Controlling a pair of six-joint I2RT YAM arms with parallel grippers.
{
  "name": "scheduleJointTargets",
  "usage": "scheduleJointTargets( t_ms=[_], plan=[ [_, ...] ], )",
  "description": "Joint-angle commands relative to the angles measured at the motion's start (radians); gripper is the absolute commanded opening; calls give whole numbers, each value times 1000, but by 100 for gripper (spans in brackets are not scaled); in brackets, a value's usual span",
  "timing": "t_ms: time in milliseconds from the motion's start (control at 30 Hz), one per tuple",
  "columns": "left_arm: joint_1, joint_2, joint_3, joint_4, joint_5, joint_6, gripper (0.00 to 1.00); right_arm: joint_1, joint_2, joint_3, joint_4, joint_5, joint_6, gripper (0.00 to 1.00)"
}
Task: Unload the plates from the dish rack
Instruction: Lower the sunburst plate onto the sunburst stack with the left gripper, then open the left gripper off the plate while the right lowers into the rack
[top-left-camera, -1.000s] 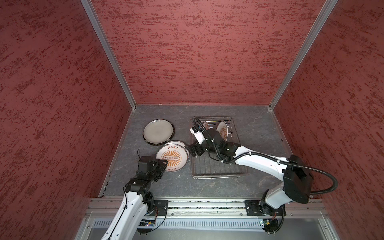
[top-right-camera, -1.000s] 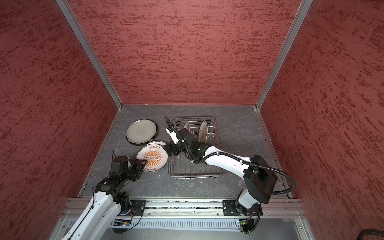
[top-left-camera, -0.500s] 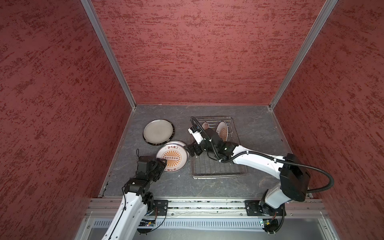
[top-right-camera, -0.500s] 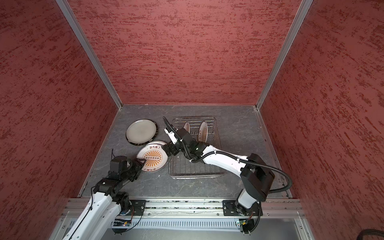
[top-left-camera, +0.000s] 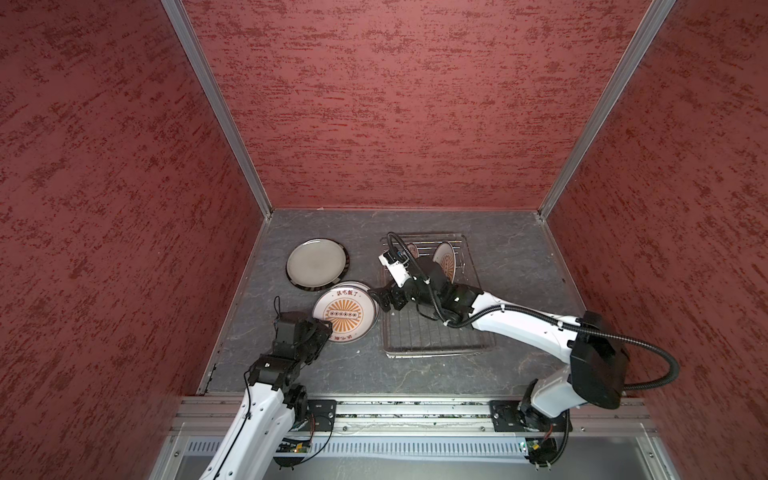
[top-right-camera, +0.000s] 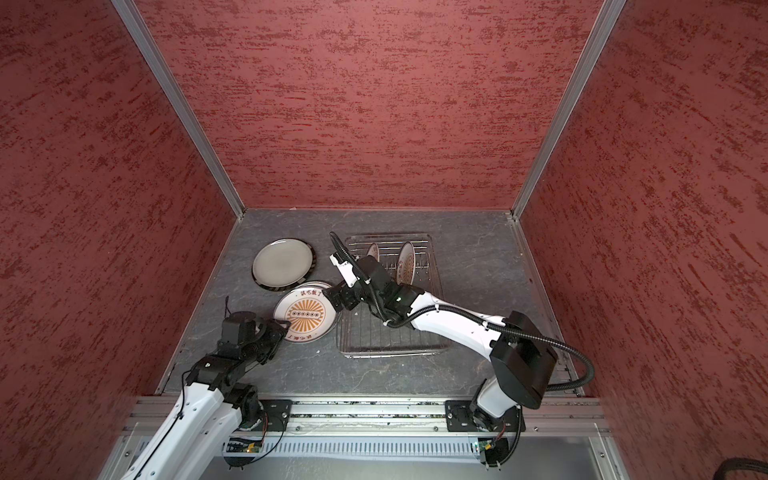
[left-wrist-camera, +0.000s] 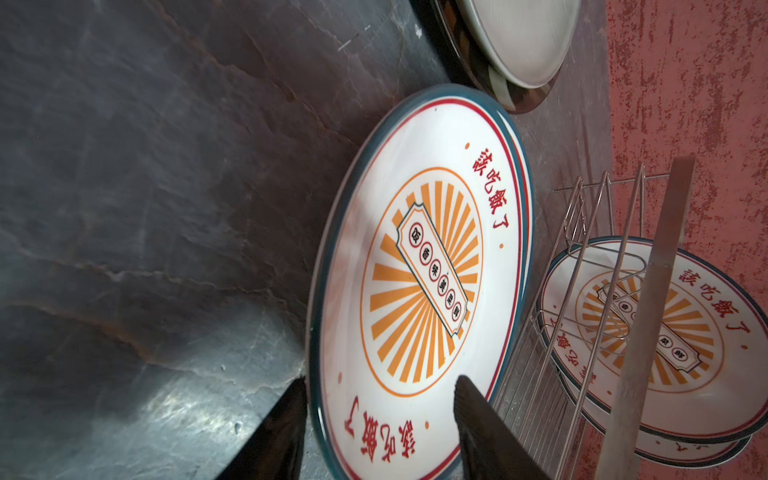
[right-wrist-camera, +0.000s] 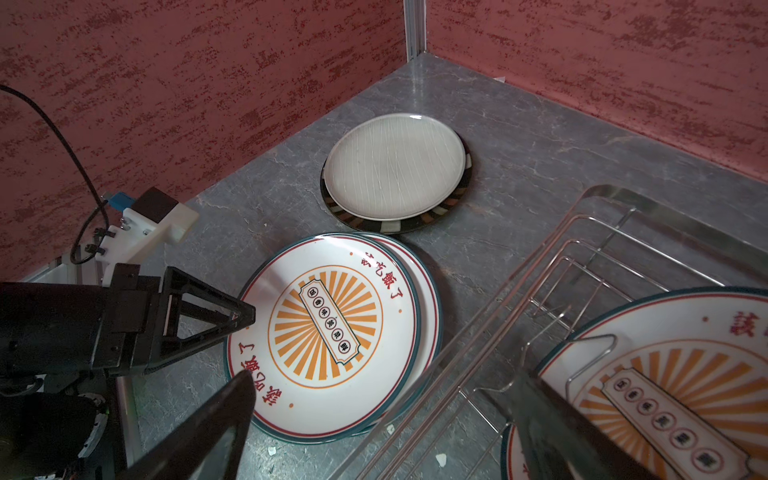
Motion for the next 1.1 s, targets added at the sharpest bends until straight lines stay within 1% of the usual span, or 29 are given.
scheduleJointTargets(
  t_ms=[0,200,300,600,767,867,967,1067],
  plan=[
    [-17,-20,14,1,-21,15,58,8,-17,-19,31,25,0,97],
    [-28,-13,46,-32,-42,32,55,9,-6,-17,37,50,4,97],
    [-42,-13,34,-6,-45,25,55,9,-7,-23,44,56,1,97],
    [-103,60,34,46,-67,17,54,9,-26,-28,45,87,8,97],
    [-111,49,38,38,-87,22,57,9,-33,-22,36,108,16,97],
    [-110,48,34,33,-98,26,60,9,-45,-35,30,146,29,97],
    [-118,48,20,90,-73,30,60,7,-62,-43,17,215,43,98],
    [-137,80,30,106,-88,39,60,5,-86,-53,16,225,45,98]
  ],
)
